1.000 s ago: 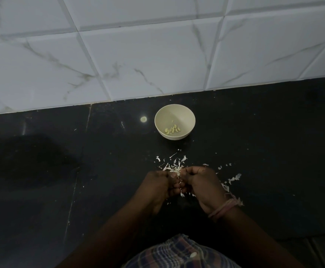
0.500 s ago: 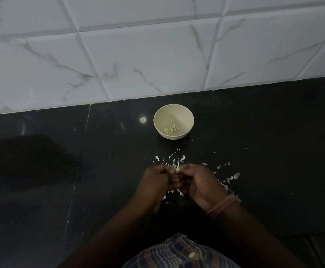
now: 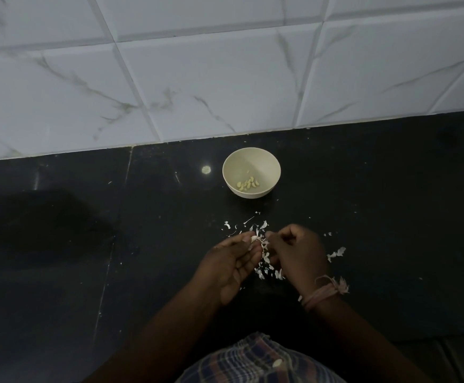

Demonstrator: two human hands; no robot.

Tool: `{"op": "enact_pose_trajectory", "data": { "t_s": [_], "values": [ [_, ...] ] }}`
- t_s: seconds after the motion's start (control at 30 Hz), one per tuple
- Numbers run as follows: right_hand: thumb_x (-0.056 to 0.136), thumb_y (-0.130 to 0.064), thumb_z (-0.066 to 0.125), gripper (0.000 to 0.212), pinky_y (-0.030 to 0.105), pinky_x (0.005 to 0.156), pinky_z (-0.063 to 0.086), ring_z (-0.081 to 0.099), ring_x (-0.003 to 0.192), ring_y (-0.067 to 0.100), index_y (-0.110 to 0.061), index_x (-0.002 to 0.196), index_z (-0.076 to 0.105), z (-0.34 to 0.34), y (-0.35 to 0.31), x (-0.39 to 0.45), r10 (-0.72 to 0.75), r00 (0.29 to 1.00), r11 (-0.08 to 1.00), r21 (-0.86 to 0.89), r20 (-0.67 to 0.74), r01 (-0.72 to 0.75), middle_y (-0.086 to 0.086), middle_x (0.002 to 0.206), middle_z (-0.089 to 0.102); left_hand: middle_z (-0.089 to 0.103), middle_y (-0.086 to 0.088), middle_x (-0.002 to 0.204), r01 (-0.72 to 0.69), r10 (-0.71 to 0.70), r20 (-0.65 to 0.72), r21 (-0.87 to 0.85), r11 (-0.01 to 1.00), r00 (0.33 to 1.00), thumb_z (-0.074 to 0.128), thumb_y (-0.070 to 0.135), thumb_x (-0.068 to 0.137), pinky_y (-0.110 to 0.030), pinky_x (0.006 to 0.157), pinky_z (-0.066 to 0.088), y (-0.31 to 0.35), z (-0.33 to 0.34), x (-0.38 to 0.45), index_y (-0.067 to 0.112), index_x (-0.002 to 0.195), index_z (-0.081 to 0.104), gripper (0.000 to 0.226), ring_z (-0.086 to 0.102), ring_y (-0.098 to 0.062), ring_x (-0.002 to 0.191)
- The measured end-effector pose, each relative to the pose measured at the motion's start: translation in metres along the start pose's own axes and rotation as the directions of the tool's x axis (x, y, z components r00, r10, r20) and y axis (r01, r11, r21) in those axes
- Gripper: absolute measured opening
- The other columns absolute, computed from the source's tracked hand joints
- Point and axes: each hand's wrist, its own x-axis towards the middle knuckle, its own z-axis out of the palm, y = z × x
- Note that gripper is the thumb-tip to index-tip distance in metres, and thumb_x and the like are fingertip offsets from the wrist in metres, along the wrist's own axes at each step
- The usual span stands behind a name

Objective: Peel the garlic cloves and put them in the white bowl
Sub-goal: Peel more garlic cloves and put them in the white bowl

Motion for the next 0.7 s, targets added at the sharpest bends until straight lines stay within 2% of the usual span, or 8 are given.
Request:
{"op": "enact_pose_trajectory", "data": {
  "t_s": [0.07,0.13,0.27,0.37,0.5,0.6,0.7],
  "values": [
    [0.086,-0.018,0.076,0.007,0.037,0.072,0.059,0.069,0.074,0.010,-0.021,0.088,0.070,0.001,0.000,-0.002,-0.055,0.997,0.997,-0.051,0.046,0.057,-0.005,0.081,0.073,0.077,-0.014,0.091,0.004,-0.004,0.001,-0.036,0.999,1.000,0.056,-0.001,0.099,-0.024,0.063,0.062,0.001,0.002,-0.001,0.000,0.105,0.070,0.015,0.077,-0.018,0.077],
    [0.087,-0.011,0.072,0.020,0.029,0.081,0.056,0.066,0.088,0.002,-0.026,0.101,0.071,0.003,-0.001,-0.005,-0.106,0.993,0.993,-0.054,0.048,0.109,-0.012,0.097,0.071,0.077,-0.014,0.093,0.013,-0.014,-0.001,-0.071,0.997,1.000,0.056,-0.001,0.099,-0.025,0.064,0.062,0.001,0.003,-0.002,0.000,0.104,0.071,0.015,0.077,-0.018,0.076],
    [0.090,-0.017,0.072,0.012,0.012,0.076,0.048,0.062,0.088,-0.003,-0.027,0.095,0.073,0.006,-0.004,-0.012,-0.259,0.966,0.964,-0.075,-0.023,0.257,-0.014,0.098,0.065,0.078,-0.012,0.093,0.032,-0.033,-0.010,-0.079,0.996,0.999,0.054,0.002,0.101,-0.024,0.066,0.063,-0.001,0.003,-0.003,0.002,0.107,0.070,0.017,0.077,-0.017,0.074],
    [0.087,-0.022,0.077,0.007,0.019,0.076,0.051,0.061,0.084,-0.001,-0.026,0.093,0.074,0.010,-0.002,-0.015,-0.314,0.949,0.943,-0.121,-0.012,0.310,-0.013,0.095,0.063,0.078,-0.009,0.086,0.027,-0.027,-0.004,-0.046,0.999,1.000,0.054,0.003,0.101,-0.022,0.066,0.062,0.000,0.005,-0.005,0.003,0.107,0.069,0.017,0.076,-0.014,0.072],
    [0.086,-0.019,0.076,0.007,0.034,0.080,0.056,0.063,0.083,0.002,-0.026,0.090,0.077,0.012,0.000,-0.013,-0.283,0.959,0.956,-0.087,-0.018,0.281,-0.012,0.091,0.066,0.077,-0.013,0.094,-0.052,0.051,0.022,0.022,0.998,0.998,0.061,0.004,0.097,-0.024,0.070,0.062,0.000,0.003,-0.004,0.000,0.111,0.071,0.017,0.077,-0.018,0.081],
    [0.088,-0.022,0.075,0.005,0.036,0.082,0.057,0.064,0.086,0.002,-0.026,0.090,0.076,0.013,-0.001,-0.013,-0.269,0.963,0.958,-0.100,-0.009,0.267,-0.011,0.091,0.067,0.077,-0.019,0.100,-0.170,0.169,0.017,0.099,0.981,0.985,0.063,0.002,0.095,-0.026,0.073,0.062,-0.003,0.000,-0.005,-0.002,0.109,0.071,0.017,0.077,-0.022,0.085],
    [0.090,-0.024,0.073,0.002,0.031,0.078,0.056,0.062,0.084,0.002,-0.024,0.091,0.074,0.013,-0.003,-0.016,-0.327,0.945,0.933,-0.166,-0.012,0.320,-0.011,0.091,0.065,0.076,-0.024,0.103,-0.287,0.285,0.036,0.146,0.947,0.958,0.065,-0.001,0.092,-0.031,0.080,0.063,-0.006,0.000,-0.006,-0.004,0.104,0.072,0.014,0.076,-0.030,0.091]
  ]
}}
